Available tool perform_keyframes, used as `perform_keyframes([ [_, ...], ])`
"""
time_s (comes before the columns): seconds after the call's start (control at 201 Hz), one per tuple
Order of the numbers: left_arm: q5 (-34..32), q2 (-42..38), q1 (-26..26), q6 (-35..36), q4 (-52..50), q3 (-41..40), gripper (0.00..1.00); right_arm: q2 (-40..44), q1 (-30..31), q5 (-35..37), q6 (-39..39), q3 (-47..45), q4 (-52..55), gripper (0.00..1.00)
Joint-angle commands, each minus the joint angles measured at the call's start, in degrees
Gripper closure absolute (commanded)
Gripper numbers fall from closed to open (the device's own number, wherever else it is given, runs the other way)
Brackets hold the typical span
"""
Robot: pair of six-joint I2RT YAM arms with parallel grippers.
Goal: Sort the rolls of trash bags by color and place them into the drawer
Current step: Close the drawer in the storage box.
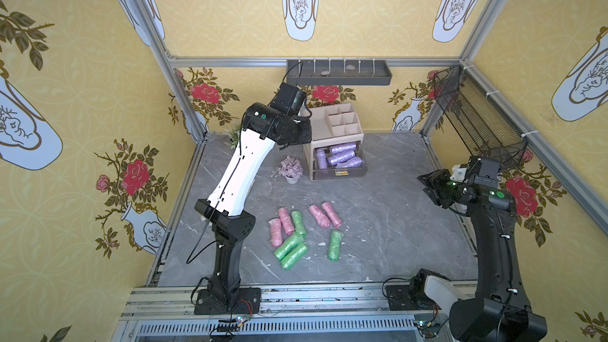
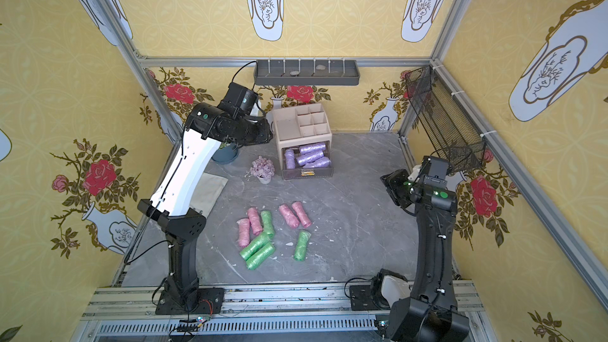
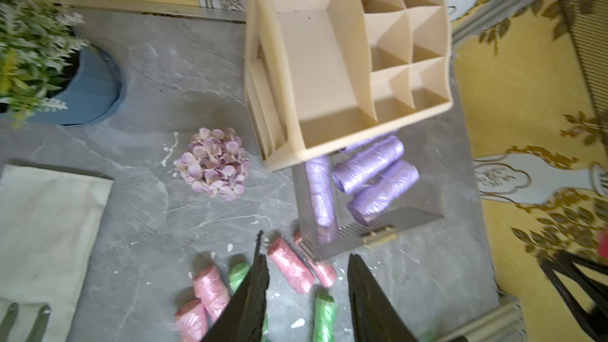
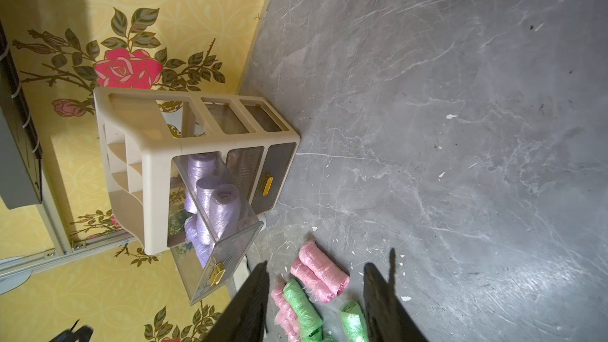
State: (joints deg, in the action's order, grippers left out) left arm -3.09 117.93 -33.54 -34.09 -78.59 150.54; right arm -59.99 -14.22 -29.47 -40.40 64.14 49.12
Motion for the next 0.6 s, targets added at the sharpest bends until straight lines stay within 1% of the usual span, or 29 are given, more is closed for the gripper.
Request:
perform_keyframes([
  [0.0, -7.20, 3.75, 0.09, -0.10, 3.20, 2.04, 0.58, 0.86, 0.41, -3.09, 1.34, -0.31, -2.95, 0.52],
  [0.115, -6.89, 7.44, 0.22, 0.26, 5.24, 5.83, 0.57, 1.86, 0.88, -3.90, 1.84, -0.41, -3.17, 0.52],
  [0.174, -5.72, 7.93, 0.53, 0.25, 7.32, 5.38, 0.57, 2.20, 0.95, -4.42, 2.01, -0.49, -3.24, 0.51],
  [0.239, -5.87, 8.18, 0.58, 0.57, 9.39, 4.68, 0.57, 2.63, 1.16, -5.10, 1.96, -1.09, -3.88, 0.51],
  [0.458, -8.23, 10.59, 0.58, 1.45, 12.09, 4.81, 0.57, 4.67, 2.24, -7.70, 0.00, -4.08, -8.59, 0.51],
  [0.592, -9.84, 12.34, 0.54, 1.70, 13.37, 4.65, 0.57, 6.40, 4.48, -7.53, -1.20, -5.58, -11.68, 0.51],
])
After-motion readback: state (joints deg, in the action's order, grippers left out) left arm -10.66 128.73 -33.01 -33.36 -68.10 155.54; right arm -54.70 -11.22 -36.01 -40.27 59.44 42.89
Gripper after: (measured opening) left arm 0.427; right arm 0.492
